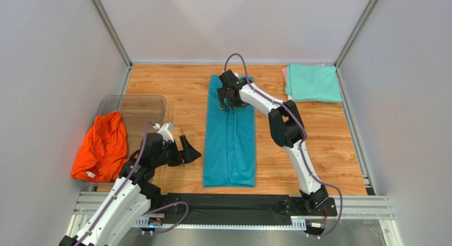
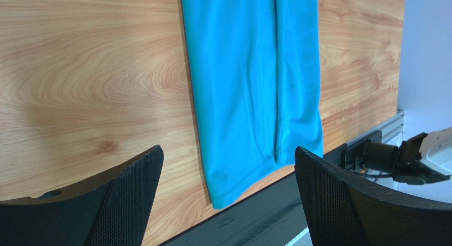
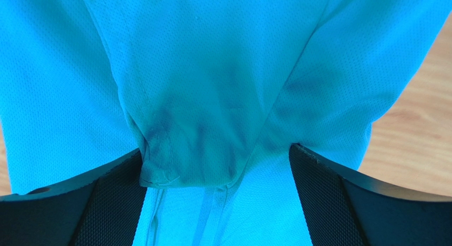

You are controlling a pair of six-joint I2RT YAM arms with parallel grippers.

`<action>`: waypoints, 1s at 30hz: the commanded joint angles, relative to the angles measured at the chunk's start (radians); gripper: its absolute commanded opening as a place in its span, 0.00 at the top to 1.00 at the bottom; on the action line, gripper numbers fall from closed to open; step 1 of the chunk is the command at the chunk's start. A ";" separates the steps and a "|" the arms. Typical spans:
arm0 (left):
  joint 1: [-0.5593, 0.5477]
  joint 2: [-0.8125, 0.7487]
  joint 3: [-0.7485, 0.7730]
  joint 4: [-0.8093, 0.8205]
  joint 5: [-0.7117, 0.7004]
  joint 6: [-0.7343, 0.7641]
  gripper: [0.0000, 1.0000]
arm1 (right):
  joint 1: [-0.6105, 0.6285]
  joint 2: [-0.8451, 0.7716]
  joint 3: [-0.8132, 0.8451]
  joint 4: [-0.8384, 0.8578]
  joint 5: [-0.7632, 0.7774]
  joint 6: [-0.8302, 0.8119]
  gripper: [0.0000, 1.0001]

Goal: Fold and stack the t-shirts
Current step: Fold the tshirt

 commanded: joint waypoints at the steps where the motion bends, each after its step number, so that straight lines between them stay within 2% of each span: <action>1: -0.001 0.030 -0.024 0.074 0.077 0.000 0.00 | -0.021 0.069 0.049 -0.041 0.025 -0.071 0.00; 5: -0.020 0.064 -0.028 0.087 0.113 0.000 0.00 | -0.027 0.066 0.078 -0.041 0.011 -0.092 0.00; 8: -0.050 0.101 -0.041 0.137 0.195 -0.021 0.00 | -0.027 0.026 0.090 -0.042 -0.018 -0.103 0.00; 14: -0.095 0.122 -0.083 0.122 0.185 -0.055 0.00 | -0.024 -0.186 0.006 -0.024 -0.045 -0.082 0.00; 21: -0.167 0.159 -0.113 0.134 0.154 -0.061 0.00 | -0.003 -0.558 -0.391 0.099 -0.067 0.019 0.00; 22: -0.176 0.179 -0.116 0.139 0.150 -0.063 0.00 | 0.000 -0.654 -0.513 0.117 -0.076 0.062 0.00; 24: -0.208 0.207 -0.122 0.143 0.137 -0.067 0.01 | 0.003 -0.747 -0.645 0.180 -0.103 0.120 0.00; 28: -0.227 0.216 -0.137 0.147 0.117 -0.072 0.08 | 0.009 -0.966 -0.996 0.286 -0.182 0.249 0.00; 30: -0.227 0.210 -0.151 0.147 0.079 -0.072 0.13 | 0.020 -1.068 -1.072 0.305 -0.185 0.277 0.00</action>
